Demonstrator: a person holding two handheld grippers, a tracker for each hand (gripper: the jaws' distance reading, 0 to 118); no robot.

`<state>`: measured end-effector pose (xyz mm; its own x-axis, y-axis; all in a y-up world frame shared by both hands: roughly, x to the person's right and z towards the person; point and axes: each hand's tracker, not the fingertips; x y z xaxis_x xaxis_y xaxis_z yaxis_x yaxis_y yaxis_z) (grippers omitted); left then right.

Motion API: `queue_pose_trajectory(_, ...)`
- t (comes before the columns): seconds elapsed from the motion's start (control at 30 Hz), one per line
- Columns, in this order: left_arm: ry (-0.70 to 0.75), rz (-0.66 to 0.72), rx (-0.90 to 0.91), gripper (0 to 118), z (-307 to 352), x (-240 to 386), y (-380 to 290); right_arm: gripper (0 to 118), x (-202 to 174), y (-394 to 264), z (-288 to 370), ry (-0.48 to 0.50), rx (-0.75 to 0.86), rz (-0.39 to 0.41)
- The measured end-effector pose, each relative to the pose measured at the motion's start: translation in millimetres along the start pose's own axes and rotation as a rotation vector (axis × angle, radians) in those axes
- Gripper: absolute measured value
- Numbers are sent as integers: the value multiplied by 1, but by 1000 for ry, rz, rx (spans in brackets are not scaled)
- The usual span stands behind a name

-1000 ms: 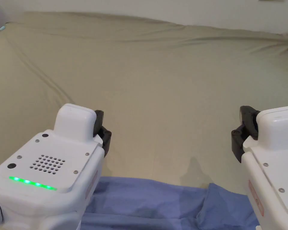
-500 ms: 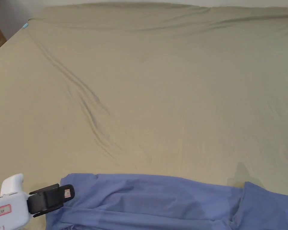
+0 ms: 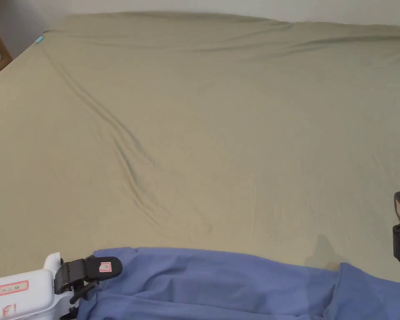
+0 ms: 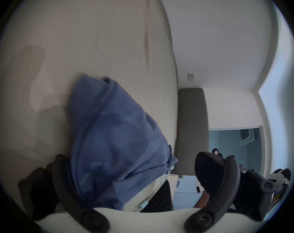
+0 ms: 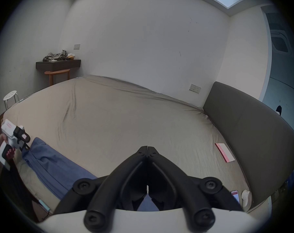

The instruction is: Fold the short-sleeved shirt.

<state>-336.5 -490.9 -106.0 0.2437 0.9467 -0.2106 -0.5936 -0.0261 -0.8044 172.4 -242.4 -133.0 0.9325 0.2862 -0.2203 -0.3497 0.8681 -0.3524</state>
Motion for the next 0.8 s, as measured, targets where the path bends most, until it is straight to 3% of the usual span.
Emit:
queue_pose_trajectory(0.03,19,-47,6,101,-3,6,-2,0,0,1,1,1,3,2)
queue_pose_trajectory(0.1,167,-75,45,9,-7,9,-1,0,0,5,5,2,11,8)
queue_pose_trajectory(0.17,345,-56,53,9,-1,-2,-2,0,1,7,8,4,19,15)
queue_pose_trajectory(0.2,122,19,43,9,4,-2,-1,0,1,8,10,6,23,21)
queue_pose_trajectory(0.27,236,-62,68,9,6,4,2,0,1,11,14,2,30,28)
queue_pose_trajectory(0.5,310,-209,52,9,11,44,-3,0,1,13,21,1,40,37)
queue_pose_trajectory(0.8,372,-259,89,9,57,46,15,0,6,10,25,1,45,23)
